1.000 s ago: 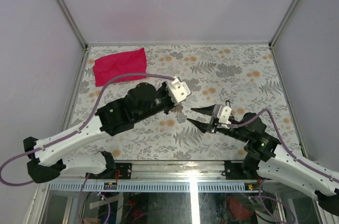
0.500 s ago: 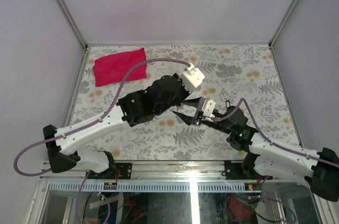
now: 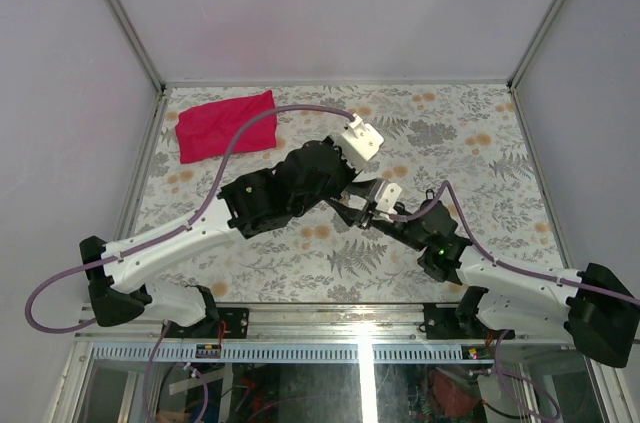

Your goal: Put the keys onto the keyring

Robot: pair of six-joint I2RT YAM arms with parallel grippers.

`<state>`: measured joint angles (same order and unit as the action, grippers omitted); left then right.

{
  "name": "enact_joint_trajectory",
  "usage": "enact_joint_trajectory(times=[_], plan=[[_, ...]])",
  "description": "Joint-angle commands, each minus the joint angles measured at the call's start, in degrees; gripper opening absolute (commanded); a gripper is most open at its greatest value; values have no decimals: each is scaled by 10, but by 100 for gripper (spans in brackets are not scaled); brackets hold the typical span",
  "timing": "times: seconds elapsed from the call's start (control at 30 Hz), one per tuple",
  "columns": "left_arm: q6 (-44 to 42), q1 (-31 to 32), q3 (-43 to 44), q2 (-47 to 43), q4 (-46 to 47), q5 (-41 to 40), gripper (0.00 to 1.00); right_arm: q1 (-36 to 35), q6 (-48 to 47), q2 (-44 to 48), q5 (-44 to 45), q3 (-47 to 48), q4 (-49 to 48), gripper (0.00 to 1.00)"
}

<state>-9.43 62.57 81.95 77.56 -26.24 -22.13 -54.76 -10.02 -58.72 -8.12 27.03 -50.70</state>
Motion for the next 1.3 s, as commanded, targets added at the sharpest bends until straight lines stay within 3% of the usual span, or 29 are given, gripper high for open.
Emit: enact_joint_trajectory(times=[0.0, 0.3, 0.43, 0.67, 0.83, 0.97, 1.13, 1.27], plan=[[21, -1, 28, -6, 18, -5, 0, -3, 5, -21, 19, 6, -83, 43], [33, -2, 21, -8, 22, -22, 1, -3, 45, -34, 6, 12, -99, 9], [33, -5, 17, -5, 23, -23, 19, -3, 59, -13, -13, 19, -57, 3], [30, -6, 14, -3, 25, -16, 41, -3, 76, 14, -31, 22, -23, 1], [25, -7, 5, -15, 32, -17, 44, -3, 98, 19, -22, 25, -14, 0], [22, -18, -12, -36, 48, -14, 46, -3, 129, 31, 5, 47, 55, 0], [70, -142, -25, -56, 32, 131, 46, -3, 179, 54, 53, 107, 239, 4], [93, -226, -65, -75, 59, 188, 50, -3, 178, 59, 84, 140, 344, 3]])
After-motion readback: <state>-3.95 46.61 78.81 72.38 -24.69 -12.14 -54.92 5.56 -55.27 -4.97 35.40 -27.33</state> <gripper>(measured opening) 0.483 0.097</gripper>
